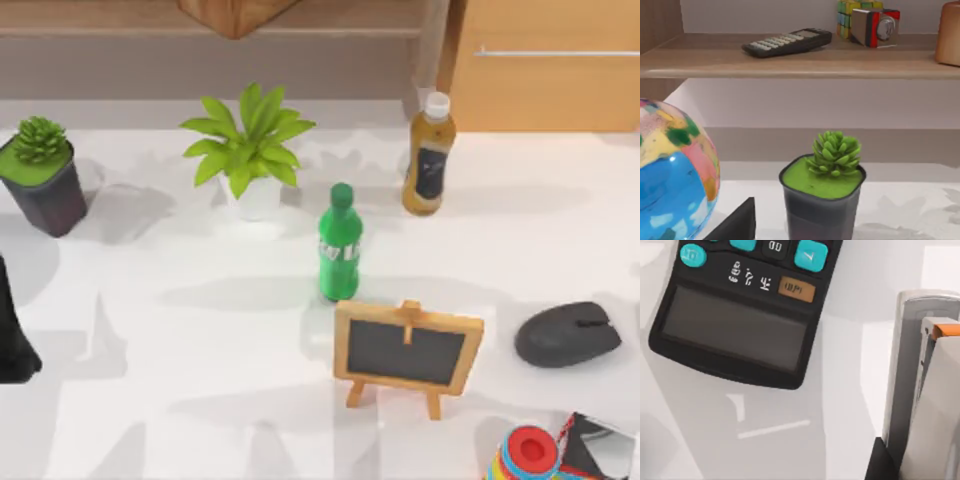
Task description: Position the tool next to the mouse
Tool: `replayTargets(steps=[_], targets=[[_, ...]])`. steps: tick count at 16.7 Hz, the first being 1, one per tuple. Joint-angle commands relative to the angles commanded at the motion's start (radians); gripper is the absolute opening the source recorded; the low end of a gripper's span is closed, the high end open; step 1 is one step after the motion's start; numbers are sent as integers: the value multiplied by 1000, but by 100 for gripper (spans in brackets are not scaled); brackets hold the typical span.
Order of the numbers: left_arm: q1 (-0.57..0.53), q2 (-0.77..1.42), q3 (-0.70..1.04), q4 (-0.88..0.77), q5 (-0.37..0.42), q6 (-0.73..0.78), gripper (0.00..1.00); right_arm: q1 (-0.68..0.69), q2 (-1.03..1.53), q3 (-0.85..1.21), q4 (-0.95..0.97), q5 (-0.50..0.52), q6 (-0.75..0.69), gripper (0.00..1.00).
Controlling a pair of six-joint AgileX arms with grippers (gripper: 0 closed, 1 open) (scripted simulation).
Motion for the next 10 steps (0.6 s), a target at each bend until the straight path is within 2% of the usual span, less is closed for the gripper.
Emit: replayTargets(steps=[10], targets=[[0,0,0,0,0,0,100,298,489,690,-224,-8,-6,0]])
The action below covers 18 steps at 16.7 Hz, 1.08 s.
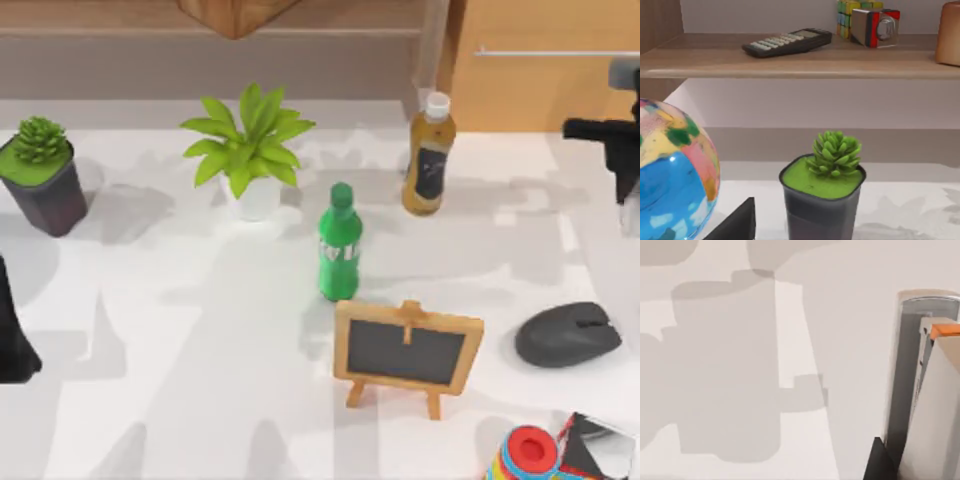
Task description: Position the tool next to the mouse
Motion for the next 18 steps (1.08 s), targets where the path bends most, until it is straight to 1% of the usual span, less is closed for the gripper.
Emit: replayTargets(steps=[4,7,18], targets=[[0,0,0,0,0,0,100,91,164,217,-69,3,-6,0],[0,0,0,0,0,0,100,126,231,305,-95,4,-9,0],[0,0,0,0,0,0,100,117,232,310,-95,8,-7,0]])
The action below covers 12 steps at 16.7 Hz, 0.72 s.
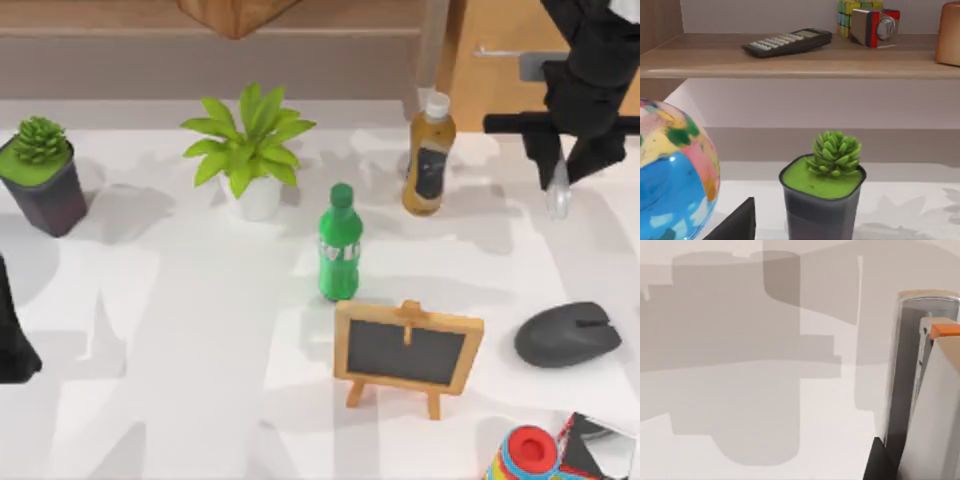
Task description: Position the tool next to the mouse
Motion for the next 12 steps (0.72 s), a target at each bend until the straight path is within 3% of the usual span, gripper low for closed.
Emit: replayTargets(steps=[12], targets=[[0,0,0,0,0,0,100,-28,-17,-19,48,9,-5,0]])
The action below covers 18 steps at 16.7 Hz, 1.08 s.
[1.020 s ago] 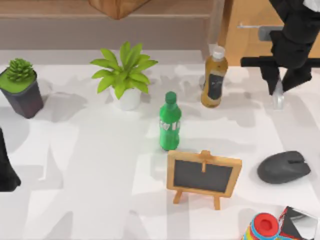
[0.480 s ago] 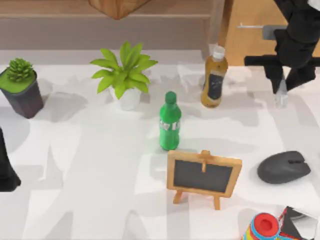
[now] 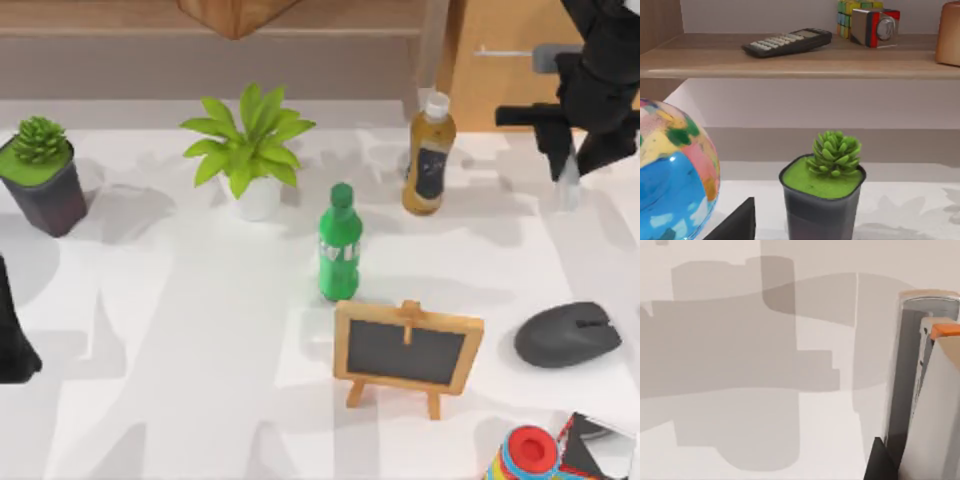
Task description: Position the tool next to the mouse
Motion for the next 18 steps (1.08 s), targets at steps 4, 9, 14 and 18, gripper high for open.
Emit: replayTargets(steps=[4,9,14,18], targets=[[0,0,0,0,0,0,100,6,2,-13,25,-2,-1,0],[0,0,0,0,0,0,100,31,23,-40,48,-9,2,0],[0,0,0,0,0,0,100,42,44,-60,53,-12,4,0],[0,0,0,0,0,0,100,42,44,-60,53,-12,4,15]])
